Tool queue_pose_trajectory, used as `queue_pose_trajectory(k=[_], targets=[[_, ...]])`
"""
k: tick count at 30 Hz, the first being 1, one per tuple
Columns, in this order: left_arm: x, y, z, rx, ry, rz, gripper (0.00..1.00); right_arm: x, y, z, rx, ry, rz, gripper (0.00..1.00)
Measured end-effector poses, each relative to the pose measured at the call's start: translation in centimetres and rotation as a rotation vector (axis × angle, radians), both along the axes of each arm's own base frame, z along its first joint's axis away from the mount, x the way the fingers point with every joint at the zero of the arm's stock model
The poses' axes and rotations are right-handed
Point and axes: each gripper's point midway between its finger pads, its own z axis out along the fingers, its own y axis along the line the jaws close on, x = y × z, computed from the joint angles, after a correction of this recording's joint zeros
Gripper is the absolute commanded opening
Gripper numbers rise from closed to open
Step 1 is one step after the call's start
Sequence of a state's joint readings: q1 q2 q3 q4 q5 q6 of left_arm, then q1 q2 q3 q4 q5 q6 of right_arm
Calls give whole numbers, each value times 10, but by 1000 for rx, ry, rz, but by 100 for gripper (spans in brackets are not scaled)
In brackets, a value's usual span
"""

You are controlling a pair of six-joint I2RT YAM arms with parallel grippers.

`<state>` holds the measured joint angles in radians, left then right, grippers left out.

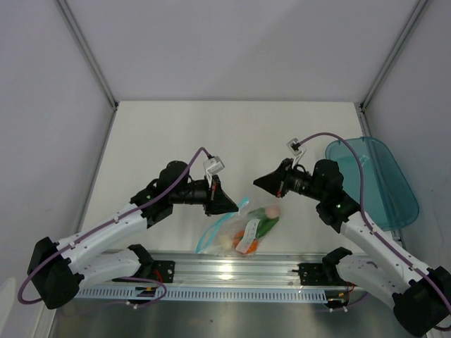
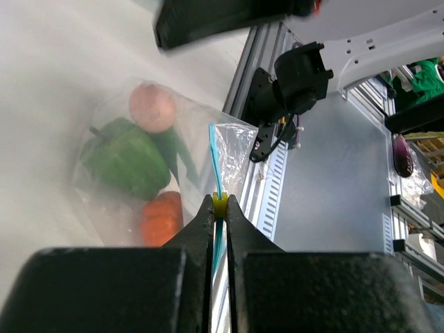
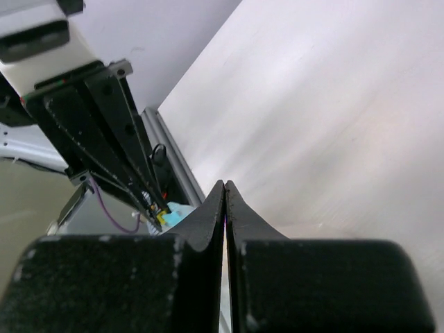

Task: Place the food in the zip-top bag and seal the zipper
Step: Zip the zipper food storage bag at the center of the board.

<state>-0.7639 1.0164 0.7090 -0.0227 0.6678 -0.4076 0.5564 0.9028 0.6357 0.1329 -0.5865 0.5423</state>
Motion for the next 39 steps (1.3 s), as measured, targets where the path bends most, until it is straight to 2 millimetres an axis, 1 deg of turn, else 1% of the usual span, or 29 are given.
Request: queue_pose_trajectory(k=[1, 3, 6, 7, 8, 10, 11, 14, 17, 19, 24, 26, 29, 39], targets=[[-1, 1, -1, 4, 4, -2, 1, 6, -4, 2, 6, -6, -25, 0], [-4, 3, -1, 8, 8, -4, 1, 10, -8, 6, 18, -18, -37, 0], [-6, 5, 0, 11, 9, -11, 1, 1, -3, 14, 51, -40, 44, 0], [-7, 5, 0, 12, 9, -12, 1, -5, 0, 17, 63, -45, 88, 5], [-7, 5, -1, 12, 11, -14, 0, -10, 3, 18, 74, -46, 133, 24], [-8, 5, -1, 12, 14, -18, 0, -21, 8, 14, 79, -28, 221, 36], [-8, 5, -1, 12, 14, -18, 1, -26, 10, 11, 73, -19, 260, 39], [-8, 5, -1, 12, 14, -18, 1, -39, 15, -2, 50, 15, 355, 42], [-8, 5, -1, 12, 14, -18, 1, -48, 17, -10, 34, 37, 415, 42], [-8, 5, -1, 11, 14, -19, 1, -53, 19, -13, 31, 38, 450, 40], [-9, 5, 0, 9, 12, -20, 1, -61, 27, -21, 22, 60, 507, 33], [-9, 5, 1, 8, 12, -21, 1, -64, 30, -24, 18, 72, 524, 29], [-9, 5, 1, 8, 12, -21, 1, -66, 33, -26, 17, 74, 536, 24], [-9, 5, 1, 5, 11, -25, 1, -62, 36, -22, 27, 46, 522, 22]])
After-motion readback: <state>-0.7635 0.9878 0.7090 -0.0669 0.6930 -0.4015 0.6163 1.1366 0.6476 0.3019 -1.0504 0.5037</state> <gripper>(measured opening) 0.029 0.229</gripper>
